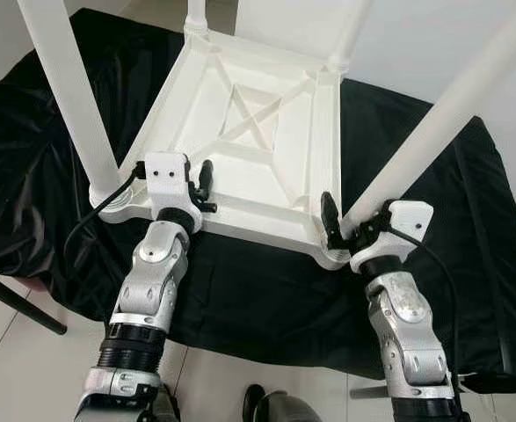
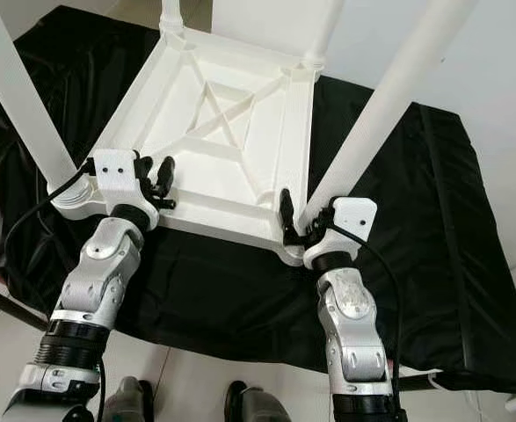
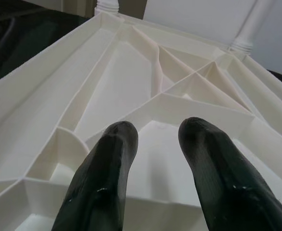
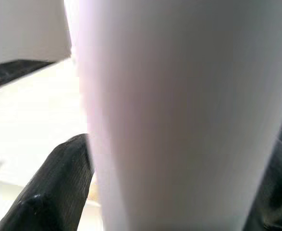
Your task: Building children table
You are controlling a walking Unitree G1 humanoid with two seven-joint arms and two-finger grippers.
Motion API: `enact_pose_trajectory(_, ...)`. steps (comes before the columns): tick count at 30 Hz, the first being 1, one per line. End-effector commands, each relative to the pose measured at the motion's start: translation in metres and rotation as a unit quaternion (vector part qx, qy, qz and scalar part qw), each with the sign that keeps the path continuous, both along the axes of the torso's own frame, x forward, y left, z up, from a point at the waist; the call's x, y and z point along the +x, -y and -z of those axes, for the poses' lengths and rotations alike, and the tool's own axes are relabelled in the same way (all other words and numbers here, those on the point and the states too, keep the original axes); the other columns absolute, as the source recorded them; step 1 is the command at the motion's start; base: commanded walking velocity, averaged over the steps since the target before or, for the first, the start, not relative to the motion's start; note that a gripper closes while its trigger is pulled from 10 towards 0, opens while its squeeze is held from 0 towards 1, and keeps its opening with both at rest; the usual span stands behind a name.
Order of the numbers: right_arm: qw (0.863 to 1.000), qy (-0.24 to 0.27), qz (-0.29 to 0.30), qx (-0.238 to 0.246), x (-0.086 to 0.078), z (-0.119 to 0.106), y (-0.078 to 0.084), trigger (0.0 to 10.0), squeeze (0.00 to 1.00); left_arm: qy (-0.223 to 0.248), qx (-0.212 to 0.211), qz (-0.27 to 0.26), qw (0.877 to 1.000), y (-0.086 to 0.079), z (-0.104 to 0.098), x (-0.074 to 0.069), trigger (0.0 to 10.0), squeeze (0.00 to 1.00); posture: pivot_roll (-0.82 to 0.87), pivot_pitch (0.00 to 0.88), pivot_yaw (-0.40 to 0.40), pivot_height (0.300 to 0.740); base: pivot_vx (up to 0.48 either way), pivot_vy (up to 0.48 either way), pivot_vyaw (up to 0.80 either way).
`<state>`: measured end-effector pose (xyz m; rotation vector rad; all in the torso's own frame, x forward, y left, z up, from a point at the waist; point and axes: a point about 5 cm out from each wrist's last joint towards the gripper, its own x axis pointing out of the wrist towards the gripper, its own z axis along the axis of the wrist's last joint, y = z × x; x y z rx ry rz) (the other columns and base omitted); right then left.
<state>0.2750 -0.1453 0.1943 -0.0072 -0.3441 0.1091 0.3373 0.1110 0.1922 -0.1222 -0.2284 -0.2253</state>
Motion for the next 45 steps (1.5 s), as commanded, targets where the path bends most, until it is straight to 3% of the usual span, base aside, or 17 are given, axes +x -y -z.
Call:
enact_pose_trajectory(1, 1.0, 0.014, -0.008, 0.001, -0.001, -0.008, -0.002, 10.0, 0.0, -0.011, -0.001, -0.008, 1.0, 0.002, 0.008, 0.002, 10.0, 0.0, 0.06, 0.178, -0.112, 0.74, 0.0, 0.0, 0.0)
enact_pose_trajectory(7, 0.998, 0.052, -0.017, 0.009, 0.001, -0.032, -0.006, 10.0, 0.0, -0.014, 0.016, -0.032, 0.999, -0.007, 0.017, 0.005, 10.0, 0.0, 0.07, 0.176, -0.112, 0.74, 0.0, 0.0, 0.0)
enact_pose_trajectory(9, 0.996, 0.083, -0.024, 0.019, 0.001, -0.053, -0.008, 10.0, 0.0, -0.017, 0.017, -0.041, 0.999, -0.012, 0.02, 0.006, 10.0, 0.0, 0.07, 0.178, -0.114, 0.74, 0.0, 0.0, 0.0)
enact_pose_trajectory(16, 0.993, 0.114, -0.027, 0.025, 0.001, -0.073, -0.01, 10.0, 0.0, -0.013, 0.018, -0.048, 0.999, -0.016, 0.02, 0.008, 10.0, 0.0, 0.07, 0.182, -0.111, 0.74, 0.0, 0.0, 0.0)
enact_pose_trajectory(22, 0.984, 0.173, -0.034, 0.036, -0.003, -0.111, -0.011, 10.0, 0.0, -0.014, 0.021, -0.055, 0.998, -0.019, 0.025, 0.01, 10.0, 0.0, 0.07, 0.184, -0.107, 0.74, 0.0, 0.0, 0.0)
enact_pose_trajectory(28, 0.978, 0.204, -0.042, 0.036, -0.006, -0.132, -0.011, 10.0, 0.0, -0.022, 0.013, -0.061, 0.998, -0.021, 0.026, 0.011, 10.0, 0.0, 0.07, 0.184, -0.111, 0.74, 0.0, 0.0, 0.0)
enact_pose_trajectory(45, 0.967, 0.25, -0.039, 0.041, -0.014, -0.164, -0.006, 10.0, 0.0, -0.053, -0.001, -0.08, 0.995, -0.028, 0.036, 0.015, 10.0, 0.0, 0.06, 0.186, -0.11, 0.74, 0.0, 0.0, 0.0)
